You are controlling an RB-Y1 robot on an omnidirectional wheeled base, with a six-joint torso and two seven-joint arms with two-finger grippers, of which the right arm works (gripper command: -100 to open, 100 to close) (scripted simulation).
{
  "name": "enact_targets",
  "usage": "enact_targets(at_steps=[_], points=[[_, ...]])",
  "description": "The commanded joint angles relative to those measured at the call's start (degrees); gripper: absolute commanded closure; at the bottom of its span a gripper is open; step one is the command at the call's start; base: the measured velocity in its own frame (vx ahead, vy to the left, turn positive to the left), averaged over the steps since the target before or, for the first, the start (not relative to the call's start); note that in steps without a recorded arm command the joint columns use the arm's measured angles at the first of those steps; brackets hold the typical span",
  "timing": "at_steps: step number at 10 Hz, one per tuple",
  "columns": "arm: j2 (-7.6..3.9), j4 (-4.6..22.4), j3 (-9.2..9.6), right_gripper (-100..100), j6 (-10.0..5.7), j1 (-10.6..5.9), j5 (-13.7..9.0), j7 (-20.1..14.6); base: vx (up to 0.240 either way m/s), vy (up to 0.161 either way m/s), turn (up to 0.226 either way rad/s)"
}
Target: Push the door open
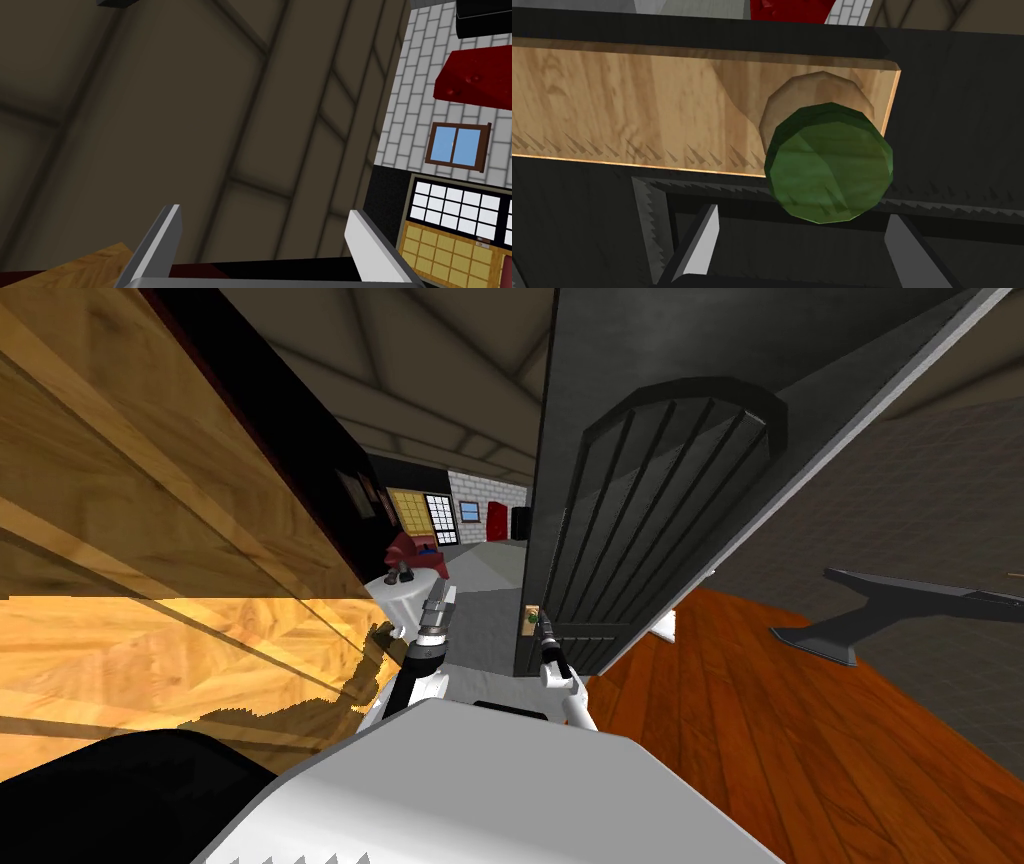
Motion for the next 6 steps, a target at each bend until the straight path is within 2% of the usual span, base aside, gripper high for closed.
enact_targets(at_steps=[1,2,3,6], points=[[1.76,0.23,-0.18,-100,-0.17,-0.14,0.06,0.08,0.094,0.180,0.004],[1.01,0.07,-0.13,-100,-0.04,-0.13,0.01,-0.01,0.037,0.085,-0.007],[1.01,0.07,-0.13,100,-0.04,-0.13,0.01,-0.01,-0.005,-0.008,0.003],[1.01,0.07,-0.13,100,-0.04,-0.13,0.01,-0.01,-0.013,-0.022,0.016]])
